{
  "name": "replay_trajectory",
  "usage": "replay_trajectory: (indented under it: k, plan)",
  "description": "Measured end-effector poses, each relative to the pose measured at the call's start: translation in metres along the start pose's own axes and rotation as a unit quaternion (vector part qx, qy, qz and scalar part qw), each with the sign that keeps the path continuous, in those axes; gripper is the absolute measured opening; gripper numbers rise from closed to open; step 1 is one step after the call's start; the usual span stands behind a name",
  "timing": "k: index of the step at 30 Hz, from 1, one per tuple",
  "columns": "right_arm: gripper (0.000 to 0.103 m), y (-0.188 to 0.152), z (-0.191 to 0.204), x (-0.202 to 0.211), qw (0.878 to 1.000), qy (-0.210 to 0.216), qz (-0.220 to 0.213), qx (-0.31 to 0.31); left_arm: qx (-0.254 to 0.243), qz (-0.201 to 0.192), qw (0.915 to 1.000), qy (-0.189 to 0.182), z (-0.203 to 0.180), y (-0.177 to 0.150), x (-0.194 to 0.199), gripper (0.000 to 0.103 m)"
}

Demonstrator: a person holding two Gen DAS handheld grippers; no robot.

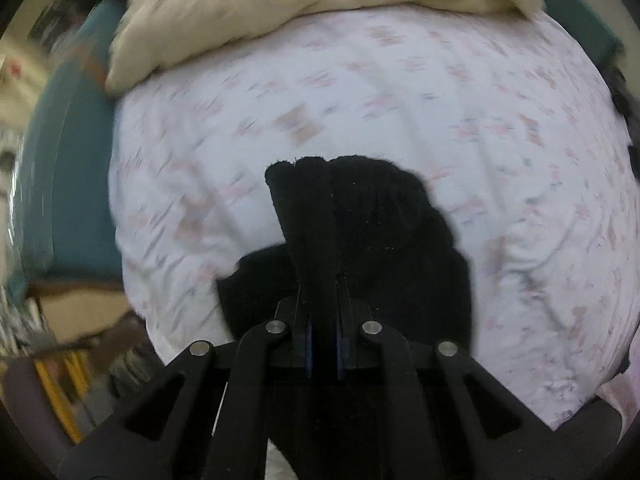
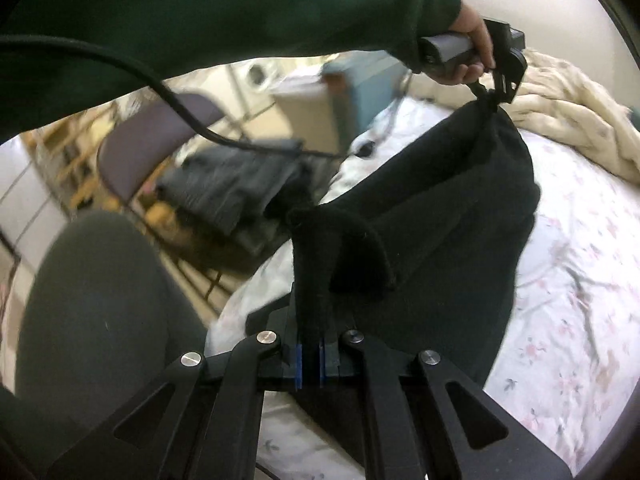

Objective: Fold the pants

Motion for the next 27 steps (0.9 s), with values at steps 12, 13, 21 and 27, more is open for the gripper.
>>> replay_trajectory:
  k: [12, 13, 21, 27]
  plan:
    - [0.004, -0.030, 0.020, -0.086, 0.991, 0.018, 0.129, 0.038, 0.128, -0.030, 0.9828, -0.130, 0.083, -0.051, -0.125, 0.019]
    - [0.004, -0.031, 0.019, -0.085, 0.991, 0.017, 0.129, 0.036, 0.133, -0.032, 0.9825, -0.127, 0.087, -0.052, -0.123, 0.031]
    - [0.009, -0.034, 0.026, -0.078, 0.994, 0.007, 0.100, 0.052, 0.153, -0.088, 0.9714, -0.158, 0.106, -0.117, -0.039, 0.073]
    - [0.016, -0.035, 0.059, -0.100, 0.988, -0.020, 0.092, 0.119, 0.180, -0.128, 0.9604, -0.170, 0.110, -0.241, 0.018, 0.081]
Point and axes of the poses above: each gripper's, at about its wrist camera, not at the fingertips, and x roughly against the way its jaws point, z to its left, y to its top, the point moved 6 cm from there along -x, roughly the way its jaws point, and after that the axes turned 10 degrees about z, right-handed, at the moved point
